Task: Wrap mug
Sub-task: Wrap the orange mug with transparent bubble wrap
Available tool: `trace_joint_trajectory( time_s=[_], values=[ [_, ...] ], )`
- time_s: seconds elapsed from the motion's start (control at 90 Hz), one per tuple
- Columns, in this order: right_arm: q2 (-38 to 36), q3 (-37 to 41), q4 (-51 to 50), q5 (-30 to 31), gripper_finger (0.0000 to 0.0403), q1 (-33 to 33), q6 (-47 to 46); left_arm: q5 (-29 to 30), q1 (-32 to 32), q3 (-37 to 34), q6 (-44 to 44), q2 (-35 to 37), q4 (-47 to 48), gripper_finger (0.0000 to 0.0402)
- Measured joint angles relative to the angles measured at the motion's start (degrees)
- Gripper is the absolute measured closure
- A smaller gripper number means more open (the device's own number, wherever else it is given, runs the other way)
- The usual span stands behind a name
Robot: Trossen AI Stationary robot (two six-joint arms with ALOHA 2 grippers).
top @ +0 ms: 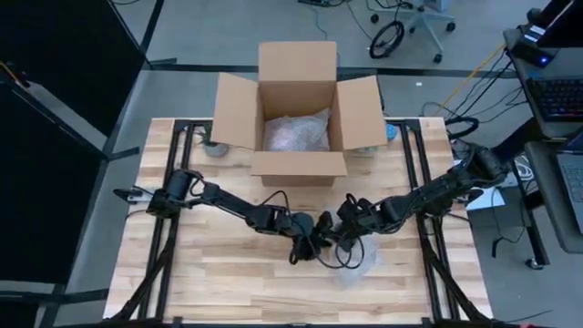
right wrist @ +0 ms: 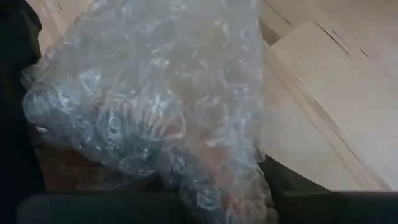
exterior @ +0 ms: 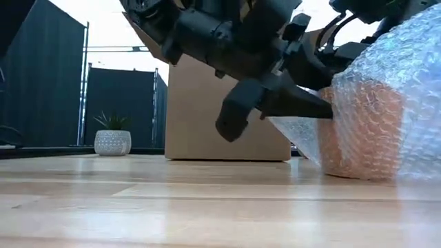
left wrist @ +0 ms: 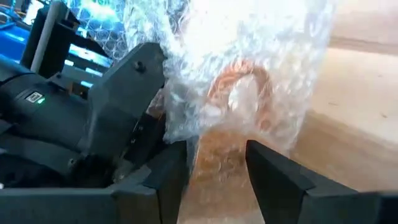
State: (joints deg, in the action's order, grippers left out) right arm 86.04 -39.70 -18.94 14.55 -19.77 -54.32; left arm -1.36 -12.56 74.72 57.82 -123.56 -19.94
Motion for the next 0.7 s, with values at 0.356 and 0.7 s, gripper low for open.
trace_joint_trajectory(
  time_s=[0.356, 0.7],
  values=[
    [-3.2, 0.5, 2.0, -6.4, 0.0265, 2.1, 2.2, -0.3, -0.1, -0.2, -4.9, -0.9, -0.9, 0.0252],
    [-7.4, 0.2, 0.5, -4.2, 0.0228, 2.3, 3.4, -0.6, -0.2, -0.3, -4.9, -1.0, -1.6, 0.0252]
  ],
)
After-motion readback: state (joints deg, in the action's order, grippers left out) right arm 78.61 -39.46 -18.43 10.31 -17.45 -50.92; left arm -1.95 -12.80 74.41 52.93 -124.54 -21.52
